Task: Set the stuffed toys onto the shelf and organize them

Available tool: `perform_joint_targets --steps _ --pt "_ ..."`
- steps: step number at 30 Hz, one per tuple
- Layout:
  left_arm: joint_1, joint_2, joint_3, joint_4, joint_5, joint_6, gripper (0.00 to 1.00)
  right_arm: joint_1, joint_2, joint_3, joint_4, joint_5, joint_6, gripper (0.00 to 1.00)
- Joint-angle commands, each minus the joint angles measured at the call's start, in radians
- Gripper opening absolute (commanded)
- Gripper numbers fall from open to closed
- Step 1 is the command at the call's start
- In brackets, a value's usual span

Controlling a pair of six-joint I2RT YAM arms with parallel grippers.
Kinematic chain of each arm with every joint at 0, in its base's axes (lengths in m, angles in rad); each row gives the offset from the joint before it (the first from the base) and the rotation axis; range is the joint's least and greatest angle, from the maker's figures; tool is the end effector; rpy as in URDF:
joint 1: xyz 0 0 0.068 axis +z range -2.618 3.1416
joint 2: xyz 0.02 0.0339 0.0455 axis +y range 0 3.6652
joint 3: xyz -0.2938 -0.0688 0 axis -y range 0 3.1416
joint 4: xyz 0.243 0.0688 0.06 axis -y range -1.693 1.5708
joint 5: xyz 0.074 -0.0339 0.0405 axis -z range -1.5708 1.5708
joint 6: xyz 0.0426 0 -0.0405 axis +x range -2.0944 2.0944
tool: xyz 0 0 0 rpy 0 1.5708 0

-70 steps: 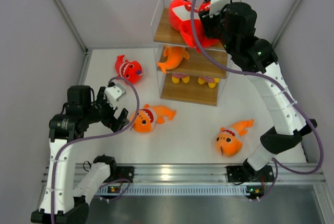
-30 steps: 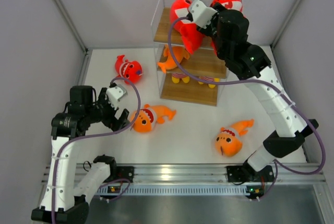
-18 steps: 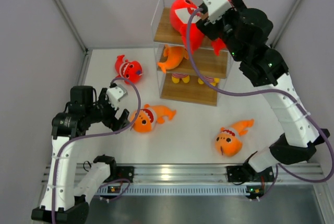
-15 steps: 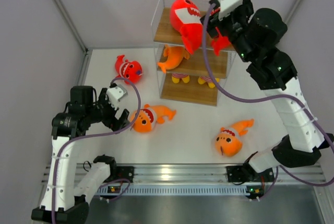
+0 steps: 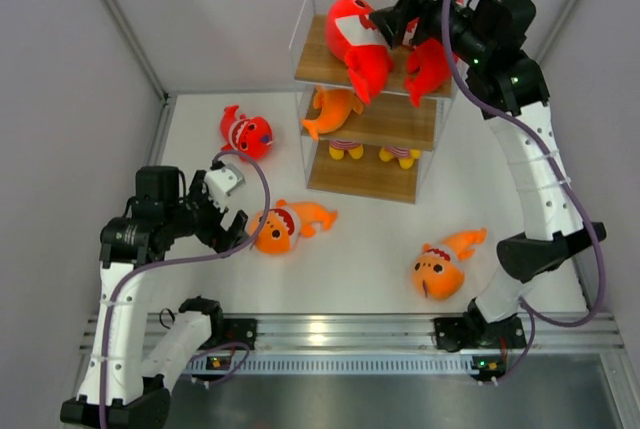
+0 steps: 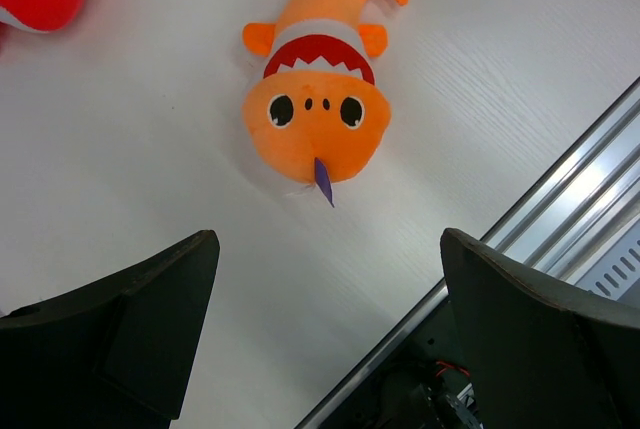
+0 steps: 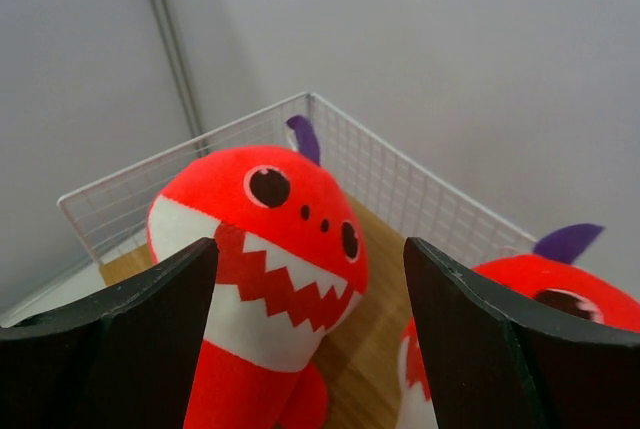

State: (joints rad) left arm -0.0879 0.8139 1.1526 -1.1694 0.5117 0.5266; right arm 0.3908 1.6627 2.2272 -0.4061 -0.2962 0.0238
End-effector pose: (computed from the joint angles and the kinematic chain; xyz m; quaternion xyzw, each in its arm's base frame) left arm 0.1002 -0.0298 0.3823 0.3600 0.8320 -0.1541 0.3928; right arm 0.3036 0.1385 0.6049 -0.2275 0.6106 0.2486 0.7167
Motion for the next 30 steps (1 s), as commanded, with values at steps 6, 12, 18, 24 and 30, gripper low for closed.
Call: perform_joint_targets --steps 6,12,18,24,30 --pt "-0.004 0.005 0.002 0.039 0.014 0.007 0.99 -0.018 0.031 0.008 0.012 -0.196 0.108 0.76" --pt "-0.004 0.007 0.009 0.039 0.016 0.004 0.98 -0.017 0.045 -0.021 -0.004 -0.161 0.130 0.72" --pt "-0.004 0.018 0.006 0.043 0.016 0.006 0.99 0.016 0.043 -0.002 -0.045 -0.095 0.056 0.70" --pt "-0.004 0.024 0.004 0.048 0.019 0.004 0.99 0.051 0.063 -0.006 -0.091 -0.038 0.041 0.67" --pt "-0.004 0.024 0.001 0.051 0.013 0.003 0.99 0.060 0.088 -0.026 -0.083 -0.032 0.057 0.54"
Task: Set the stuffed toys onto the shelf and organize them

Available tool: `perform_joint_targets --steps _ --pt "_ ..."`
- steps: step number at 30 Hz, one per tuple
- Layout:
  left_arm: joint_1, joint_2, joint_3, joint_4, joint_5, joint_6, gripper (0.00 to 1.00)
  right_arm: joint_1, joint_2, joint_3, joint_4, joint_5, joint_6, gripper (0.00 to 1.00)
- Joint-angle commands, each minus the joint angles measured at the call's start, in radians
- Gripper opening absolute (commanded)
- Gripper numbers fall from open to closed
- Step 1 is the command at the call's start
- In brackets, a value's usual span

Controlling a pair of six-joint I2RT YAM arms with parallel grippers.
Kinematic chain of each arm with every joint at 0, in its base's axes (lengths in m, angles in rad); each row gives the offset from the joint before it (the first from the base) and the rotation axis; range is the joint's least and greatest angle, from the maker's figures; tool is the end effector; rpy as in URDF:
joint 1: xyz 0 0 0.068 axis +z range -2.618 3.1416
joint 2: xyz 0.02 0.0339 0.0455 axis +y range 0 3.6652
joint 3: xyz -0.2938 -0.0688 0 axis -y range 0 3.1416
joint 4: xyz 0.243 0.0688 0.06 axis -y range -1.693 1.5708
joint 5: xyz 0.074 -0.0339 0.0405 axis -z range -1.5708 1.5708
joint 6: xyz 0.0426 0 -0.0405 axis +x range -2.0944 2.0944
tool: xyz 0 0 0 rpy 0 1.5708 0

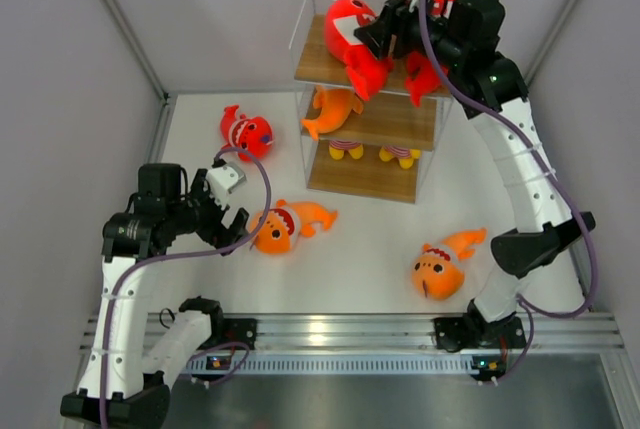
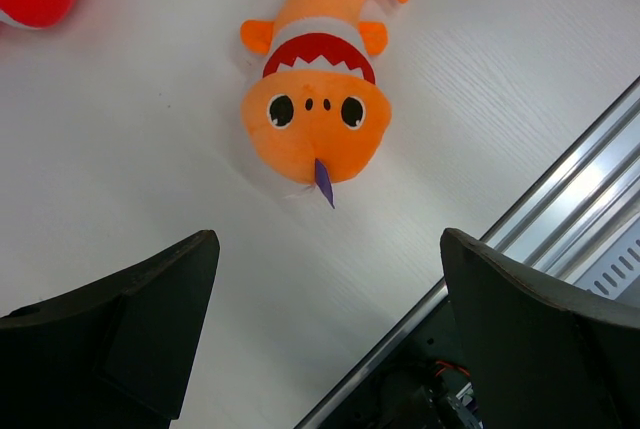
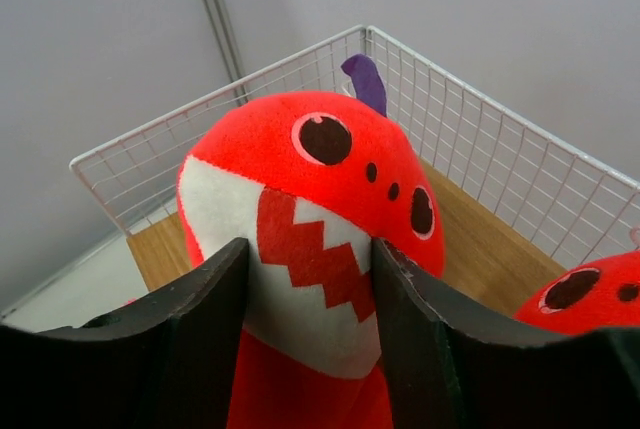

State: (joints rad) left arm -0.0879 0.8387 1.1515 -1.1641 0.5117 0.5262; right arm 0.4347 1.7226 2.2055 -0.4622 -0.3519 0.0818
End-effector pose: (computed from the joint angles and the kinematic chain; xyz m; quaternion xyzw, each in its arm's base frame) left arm 0.1074 -0.0304 0.3803 0.3586 0.8362 -0.1572 0.3839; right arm 0.3255 0.1673 0.5723 -0.2440 0.6563 0.2981 0.6488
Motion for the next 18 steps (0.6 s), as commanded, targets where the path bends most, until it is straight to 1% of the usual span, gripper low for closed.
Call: perform_joint_targets --steps 1,2,3,5,6,8,9,12,15,16,17,18 --pt "-0.004 -0.001 -0.001 0.044 0.011 0.003 0.99 0.018 0.026 -0.003 -0.024 0.022 -0.002 0.49" --pt "-0.004 -0.001 -0.001 0.046 0.011 0.006 0.99 0.024 0.019 -0.003 -0.023 0.024 -0.008 0.45" --pt "-0.004 -0.004 -0.006 0.044 0.013 0.008 0.99 0.029 0.014 -0.001 -0.020 0.016 -0.011 0.39" --pt "-0.004 -0.004 -0.009 0.046 0.013 0.008 0.99 0.035 -0.001 0.000 -0.016 -0.001 -0.036 0.33" --pt "-0.004 -0.003 -0.012 0.049 0.013 0.008 0.99 0.038 -0.020 0.002 -0.018 0.001 -0.040 0.27" --pt "-0.004 -0.003 -0.016 0.053 0.011 0.008 0.99 0.047 -0.052 0.005 -0.019 0.004 -0.054 0.19" --pt "-0.004 0.000 -0.018 0.058 0.011 0.008 0.99 0.047 -0.063 0.008 -0.016 0.017 -0.057 0.12" --pt "-0.004 0.000 -0.019 0.061 0.011 0.006 0.99 0.053 -0.110 0.022 -0.013 0.060 -0.074 0.06" --pt "-0.004 0.005 -0.019 0.064 0.010 0.006 0.99 0.094 -0.149 0.036 -0.021 0.193 -0.212 0.04" --pt "-0.004 0.005 -0.019 0.067 0.008 0.006 0.99 0.137 -0.152 0.054 -0.032 0.293 -0.255 0.04" --pt "-0.004 0.005 -0.019 0.066 0.004 0.006 0.99 0.160 -0.149 0.065 -0.041 0.345 -0.351 0.04" --pt "-0.004 0.007 -0.019 0.067 0.004 0.006 0.99 0.188 -0.141 0.089 -0.068 0.472 -0.403 0.04"
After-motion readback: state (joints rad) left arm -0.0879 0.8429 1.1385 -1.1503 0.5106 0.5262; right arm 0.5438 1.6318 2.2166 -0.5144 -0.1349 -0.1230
